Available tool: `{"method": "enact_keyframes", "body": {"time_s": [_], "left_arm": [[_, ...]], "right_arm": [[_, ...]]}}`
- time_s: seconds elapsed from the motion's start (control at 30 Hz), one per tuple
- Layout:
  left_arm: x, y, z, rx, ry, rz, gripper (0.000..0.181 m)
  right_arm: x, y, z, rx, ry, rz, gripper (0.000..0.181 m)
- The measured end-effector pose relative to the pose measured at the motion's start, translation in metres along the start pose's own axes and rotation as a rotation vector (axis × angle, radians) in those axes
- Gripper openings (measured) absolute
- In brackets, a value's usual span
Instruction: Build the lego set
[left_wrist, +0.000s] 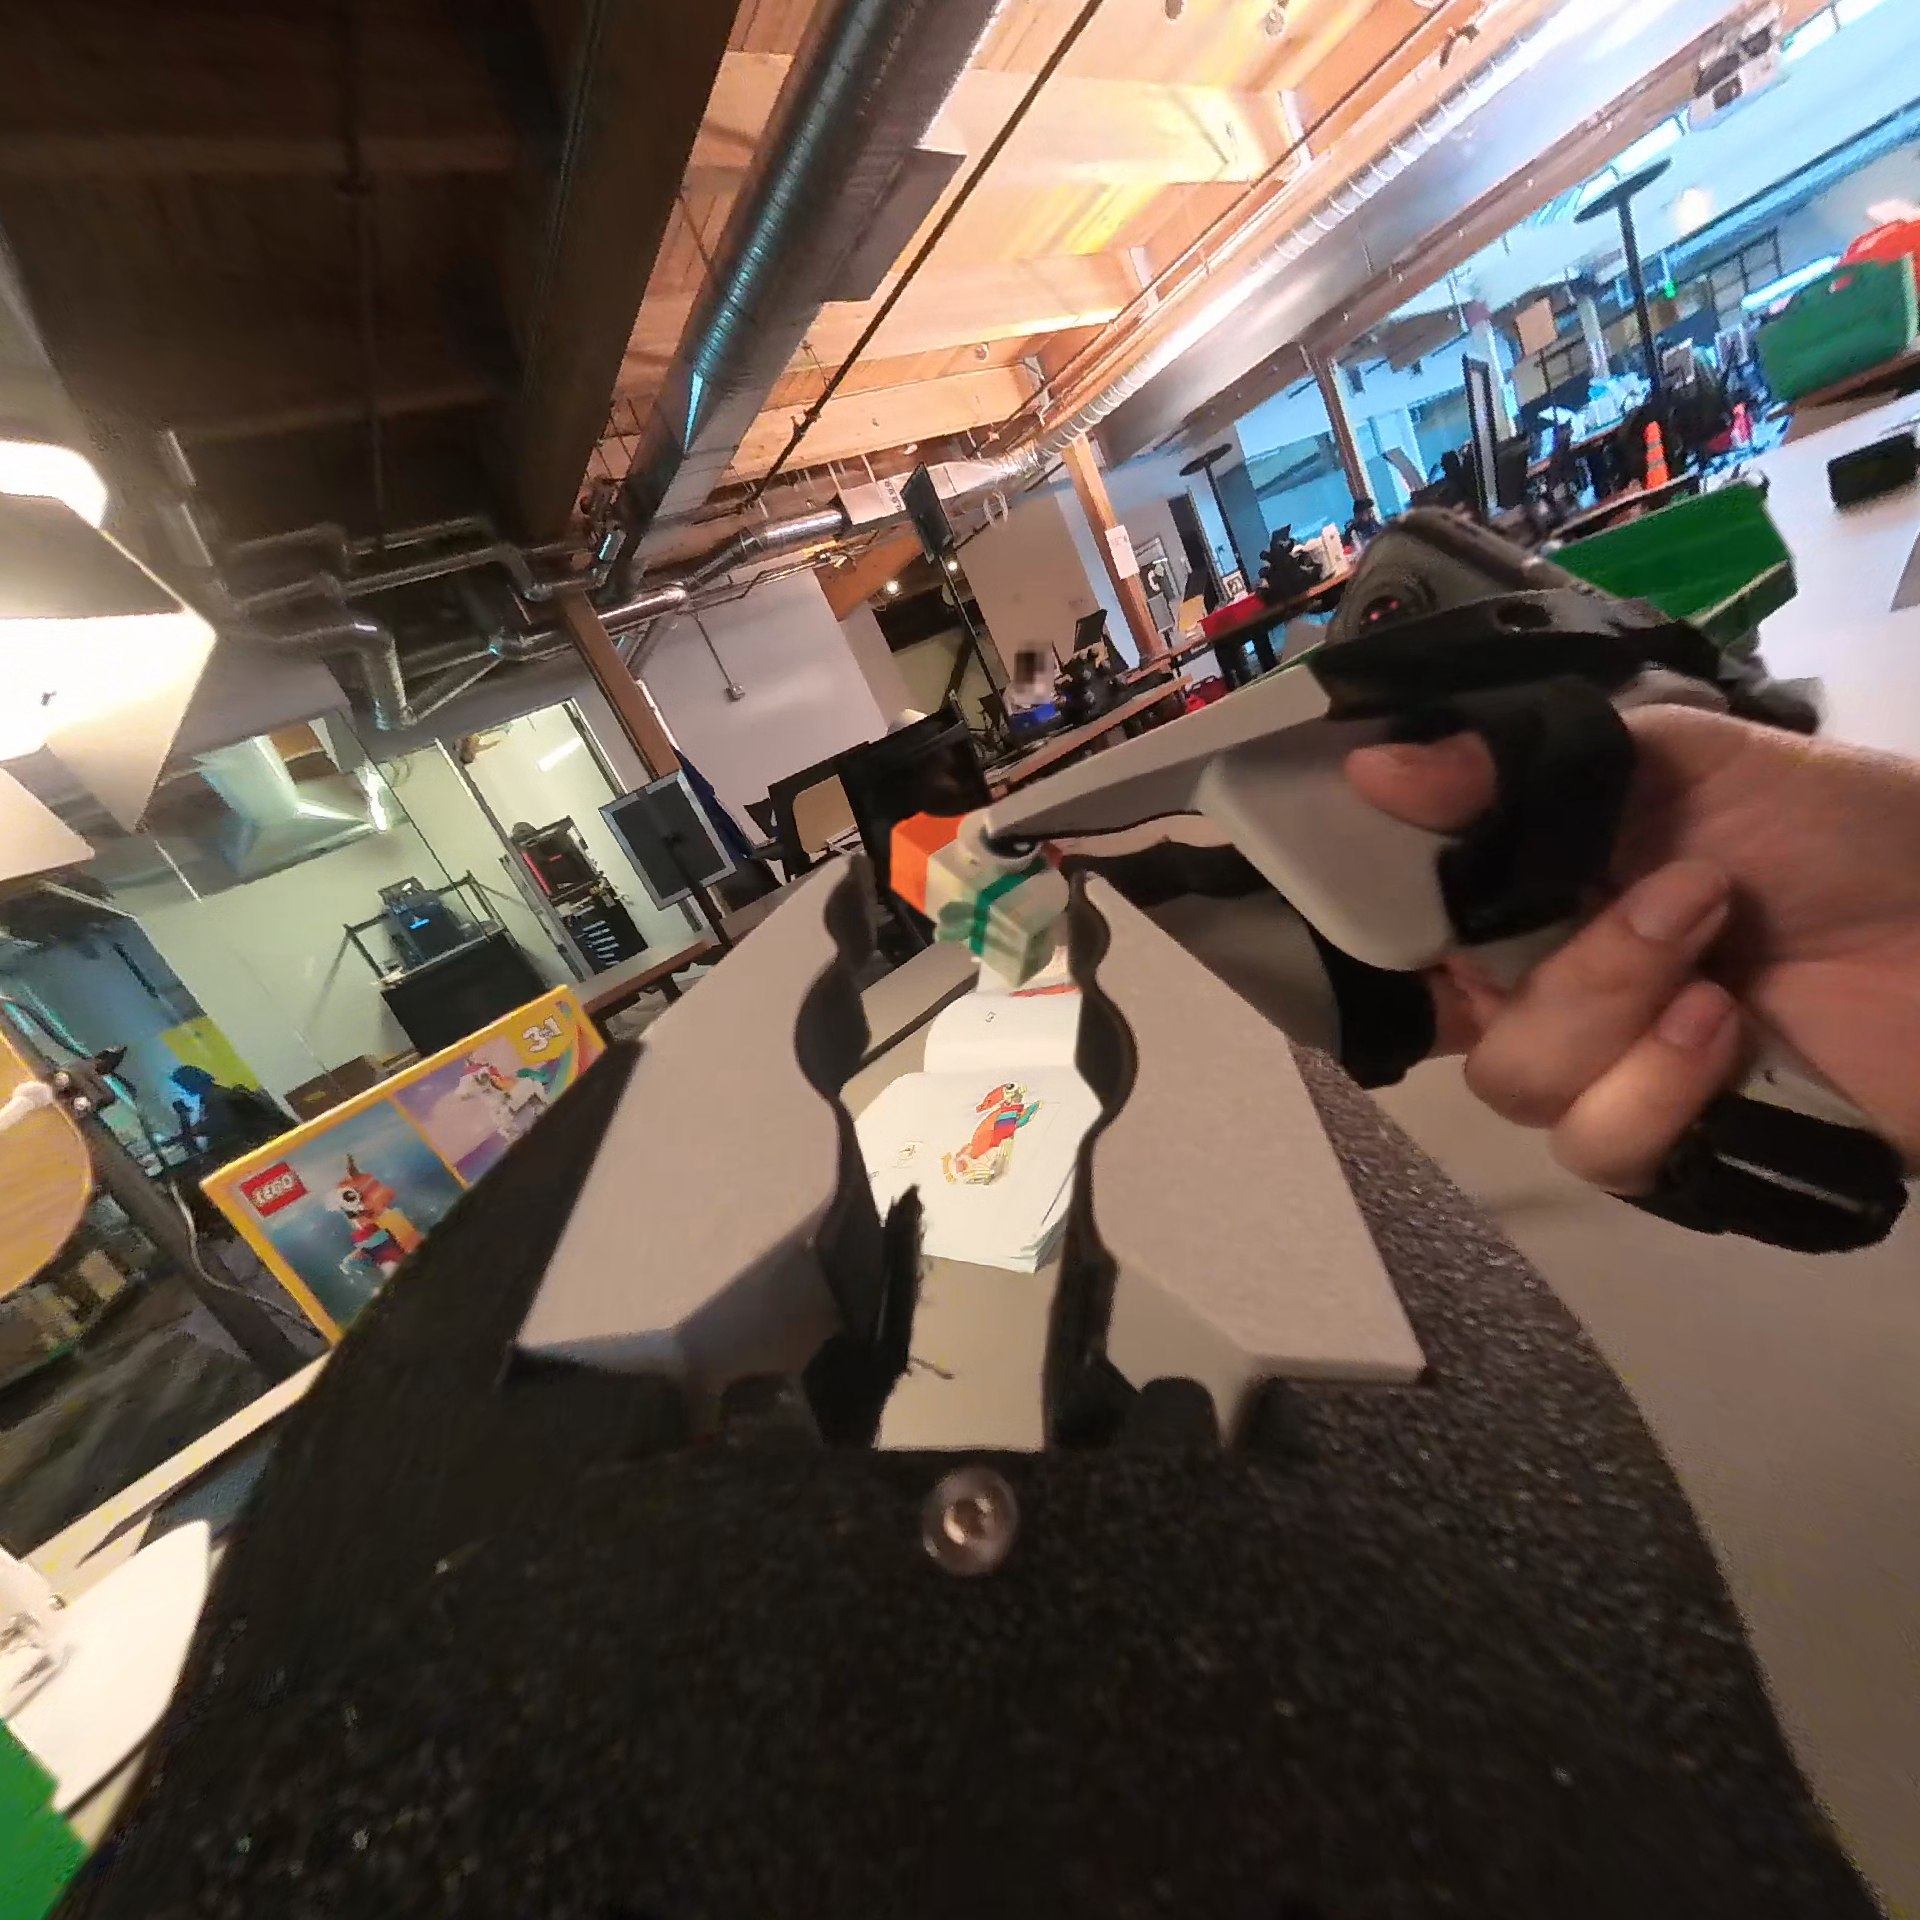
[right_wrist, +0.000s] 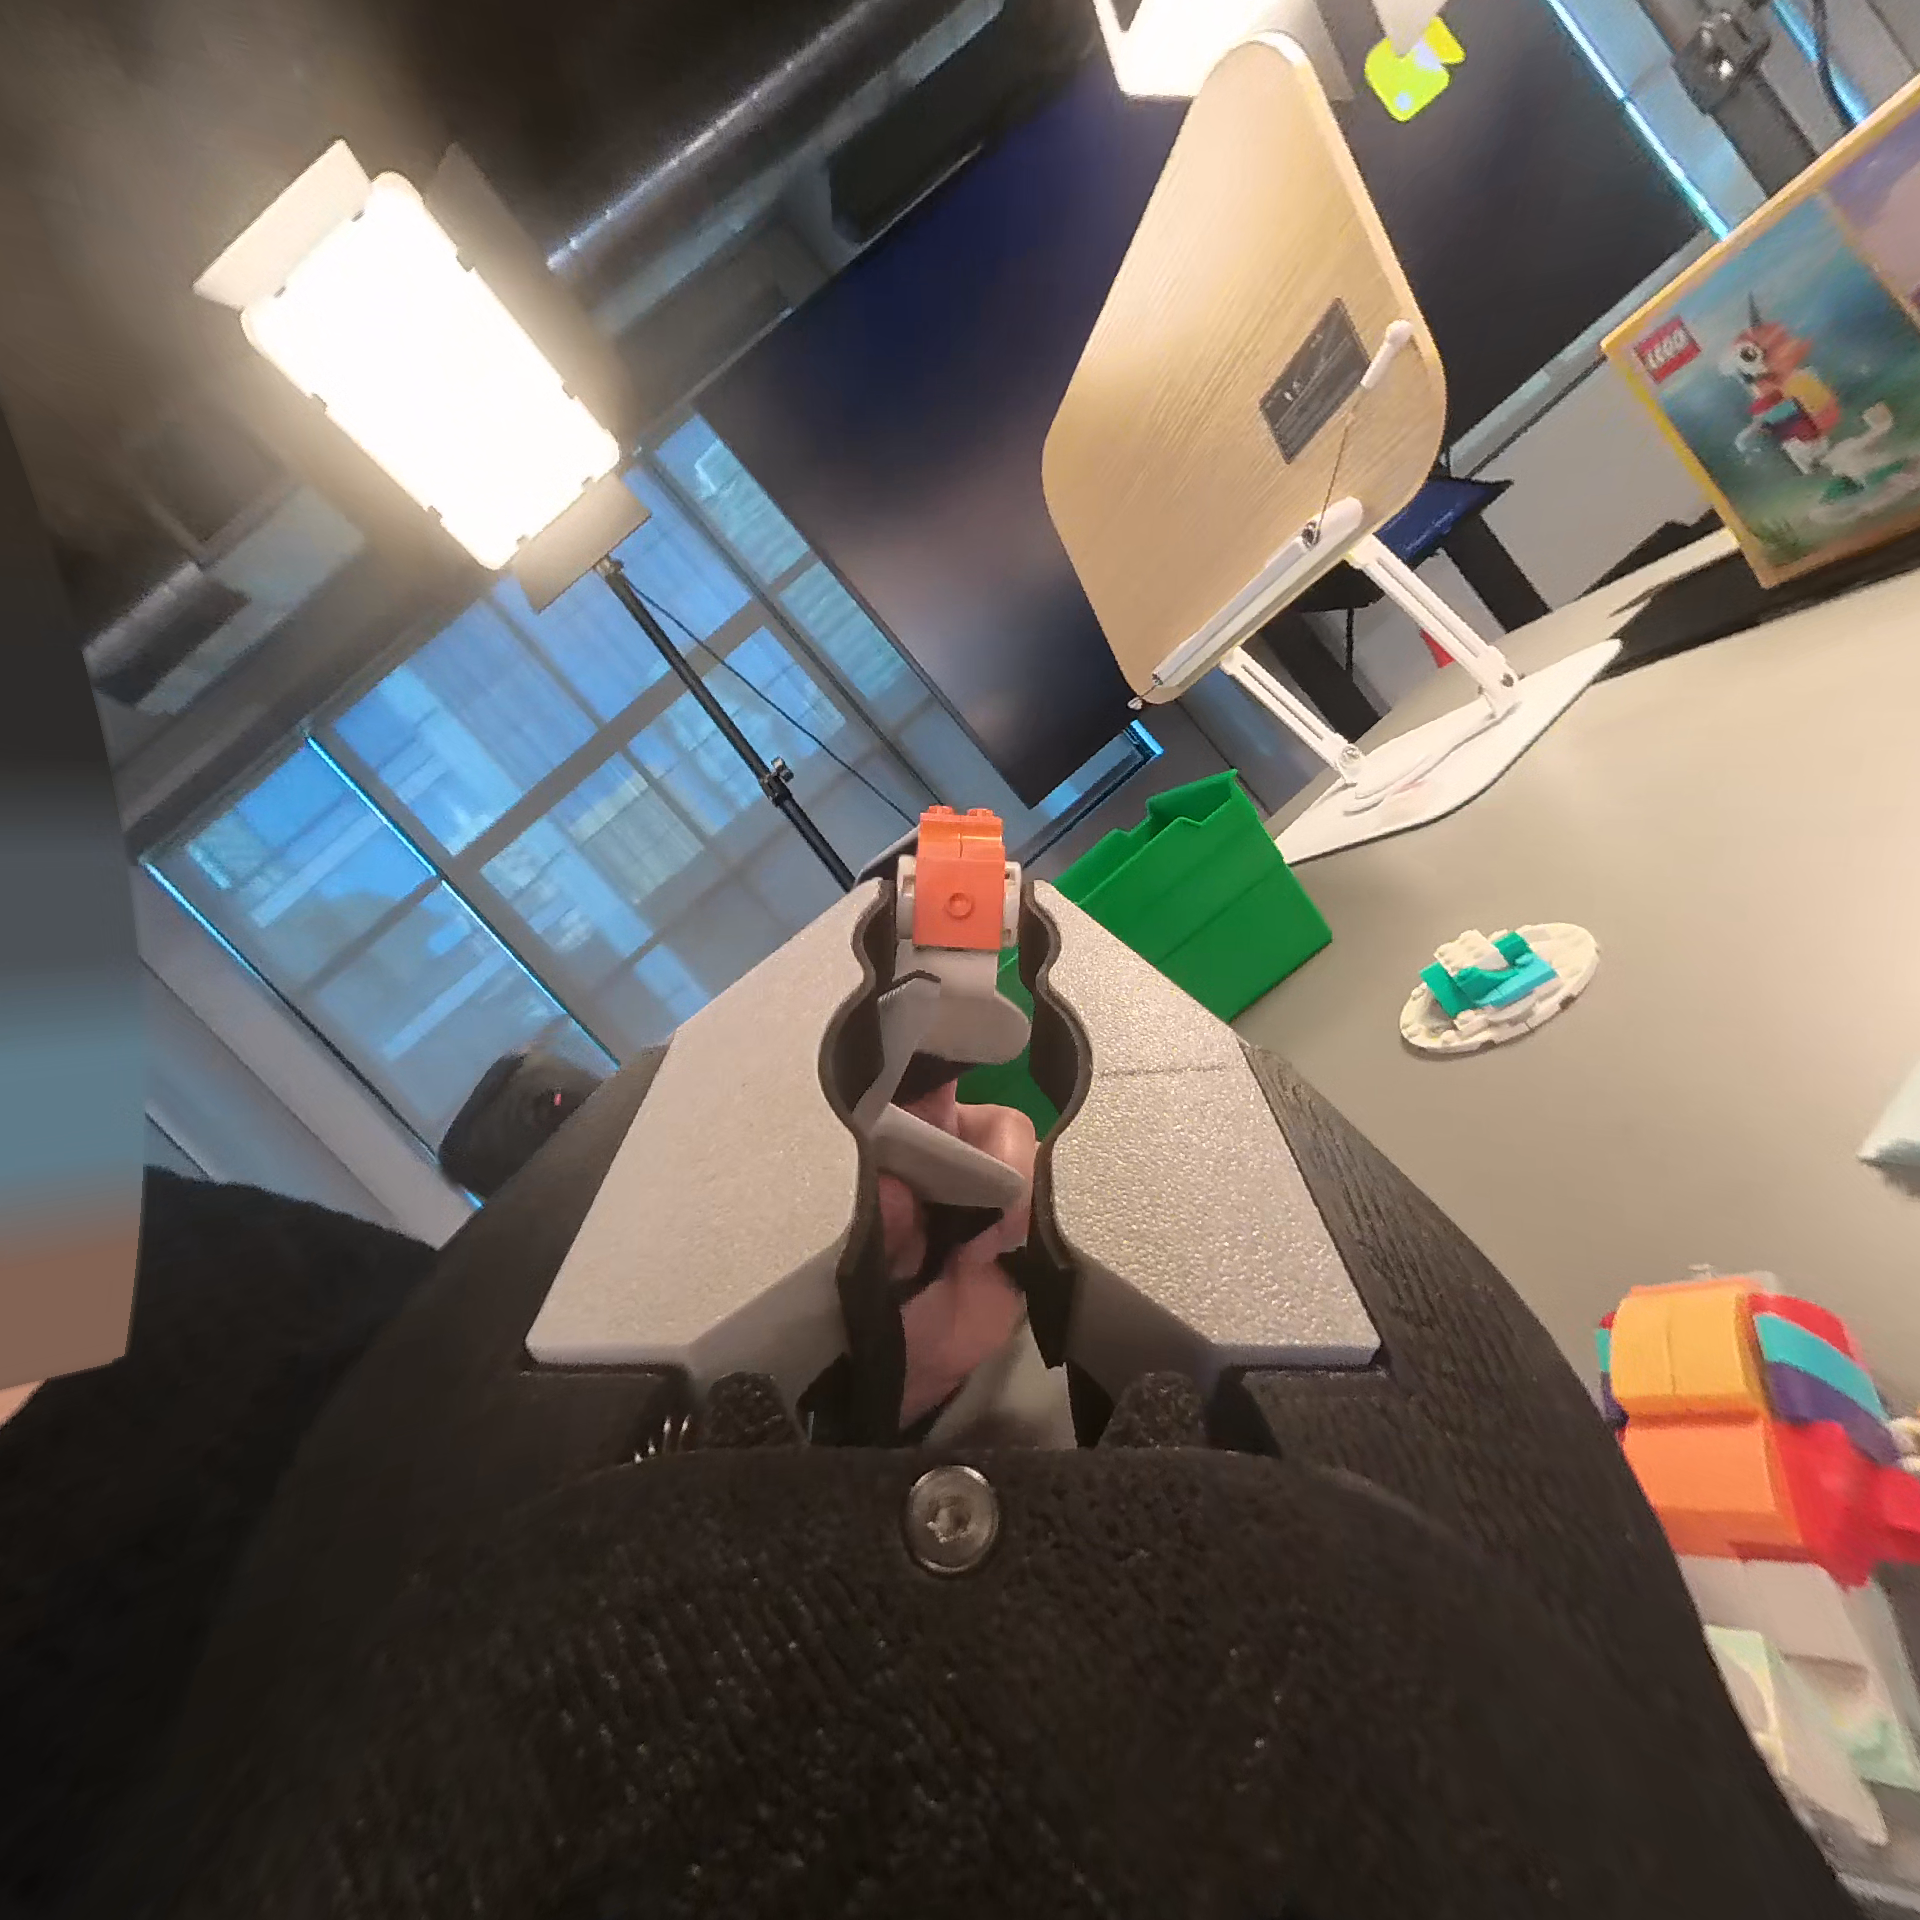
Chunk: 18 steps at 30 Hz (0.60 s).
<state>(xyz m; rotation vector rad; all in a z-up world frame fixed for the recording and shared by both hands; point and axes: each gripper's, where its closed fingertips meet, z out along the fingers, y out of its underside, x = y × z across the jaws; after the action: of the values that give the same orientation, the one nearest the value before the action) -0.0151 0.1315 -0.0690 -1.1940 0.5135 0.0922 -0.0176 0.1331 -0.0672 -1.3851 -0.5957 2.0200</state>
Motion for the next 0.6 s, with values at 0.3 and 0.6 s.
{"method": "enact_keyframes", "body": {"time_s": [0.3, 0.6], "left_arm": [[0.001, 0.002, 0.003, -0.021, 0.024, -0.106, 0.017], [0.0, -0.009, -0.007, 0.032, 0.356, -0.613, 0.016]], "right_arm": [[0.002, -0.001, -0.001, 0.006, 0.013, -0.013, 0.021], [-0.012, -0.012, -0.012, -0.124, 0.028, -0.596, 0.05]]}}
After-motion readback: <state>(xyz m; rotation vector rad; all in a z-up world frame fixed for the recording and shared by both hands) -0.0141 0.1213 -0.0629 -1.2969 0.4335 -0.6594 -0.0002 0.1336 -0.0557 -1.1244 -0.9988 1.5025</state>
